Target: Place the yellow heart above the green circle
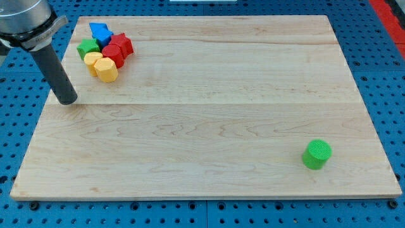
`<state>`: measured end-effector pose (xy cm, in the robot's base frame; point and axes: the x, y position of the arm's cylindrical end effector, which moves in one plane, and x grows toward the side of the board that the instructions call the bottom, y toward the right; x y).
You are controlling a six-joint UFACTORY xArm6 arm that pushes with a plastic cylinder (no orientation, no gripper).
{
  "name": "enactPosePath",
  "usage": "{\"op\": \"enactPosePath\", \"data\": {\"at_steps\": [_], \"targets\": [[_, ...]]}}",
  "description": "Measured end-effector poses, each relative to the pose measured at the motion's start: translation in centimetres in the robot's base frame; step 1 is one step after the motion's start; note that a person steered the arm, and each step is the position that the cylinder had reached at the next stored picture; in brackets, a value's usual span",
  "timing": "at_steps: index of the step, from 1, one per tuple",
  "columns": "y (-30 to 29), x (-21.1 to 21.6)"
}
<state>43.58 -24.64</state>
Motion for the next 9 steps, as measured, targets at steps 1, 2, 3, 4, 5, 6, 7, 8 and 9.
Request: {"op": "enactPosePath", "data": {"at_steps": [1, 2, 3, 4, 5, 6, 7, 8, 9], "targets": [[-0.4, 0.1], [4.1, 4.2], [2.7, 2.4], [-5.1, -2.8], [-4.4, -7.6], [0.4, -9.1], [11.5, -9.1], [16.3, -9.0], [11.6, -10.6]]}}
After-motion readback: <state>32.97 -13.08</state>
